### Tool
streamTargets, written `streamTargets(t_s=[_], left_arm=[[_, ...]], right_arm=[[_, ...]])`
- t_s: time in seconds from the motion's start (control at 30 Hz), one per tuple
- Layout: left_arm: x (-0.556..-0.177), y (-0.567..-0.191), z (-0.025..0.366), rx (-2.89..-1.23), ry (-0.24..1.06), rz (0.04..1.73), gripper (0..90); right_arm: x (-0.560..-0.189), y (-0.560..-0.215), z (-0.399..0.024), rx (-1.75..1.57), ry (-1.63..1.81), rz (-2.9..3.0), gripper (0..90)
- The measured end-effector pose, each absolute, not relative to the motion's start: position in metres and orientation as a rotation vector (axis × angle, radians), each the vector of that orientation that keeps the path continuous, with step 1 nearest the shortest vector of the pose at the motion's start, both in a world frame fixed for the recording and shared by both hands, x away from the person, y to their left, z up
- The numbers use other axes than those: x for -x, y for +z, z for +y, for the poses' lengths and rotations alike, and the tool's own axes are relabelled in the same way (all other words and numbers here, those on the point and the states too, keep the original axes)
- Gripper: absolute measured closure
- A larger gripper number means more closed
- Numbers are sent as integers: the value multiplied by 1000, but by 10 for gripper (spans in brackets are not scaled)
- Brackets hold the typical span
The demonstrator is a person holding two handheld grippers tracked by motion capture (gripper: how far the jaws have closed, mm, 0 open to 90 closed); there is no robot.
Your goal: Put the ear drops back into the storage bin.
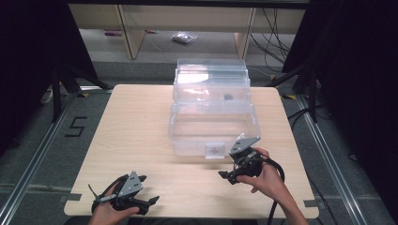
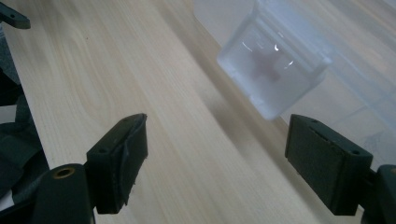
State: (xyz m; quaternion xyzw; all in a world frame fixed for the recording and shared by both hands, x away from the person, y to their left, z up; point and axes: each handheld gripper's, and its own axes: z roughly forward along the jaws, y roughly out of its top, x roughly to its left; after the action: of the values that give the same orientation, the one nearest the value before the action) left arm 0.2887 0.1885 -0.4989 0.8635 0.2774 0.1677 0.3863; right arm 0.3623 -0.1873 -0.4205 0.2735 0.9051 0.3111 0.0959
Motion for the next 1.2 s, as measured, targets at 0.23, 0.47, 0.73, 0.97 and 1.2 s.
streamTargets(t_s=[0.23, 0.47, 0.73, 0.97, 1.2], left_arm=[[-289, -499, 188, -2194, 427, 710, 170], [-289, -499, 189, -2208, 430, 700, 171], [-289, -499, 189, -2203, 429, 702, 170], [-289, -498, 189, -2207, 432, 702, 170], [-289, -499, 188, -2193, 418, 704, 170]], right_arm=[[-359, -434, -191, -827, 956, 2688, 220], [-354, -445, -195, -857, 946, 2690, 220], [-350, -453, -199, -883, 980, 2679, 218], [-343, -462, -199, -915, 986, 2693, 208], [-339, -471, -203, -870, 1013, 2680, 195]])
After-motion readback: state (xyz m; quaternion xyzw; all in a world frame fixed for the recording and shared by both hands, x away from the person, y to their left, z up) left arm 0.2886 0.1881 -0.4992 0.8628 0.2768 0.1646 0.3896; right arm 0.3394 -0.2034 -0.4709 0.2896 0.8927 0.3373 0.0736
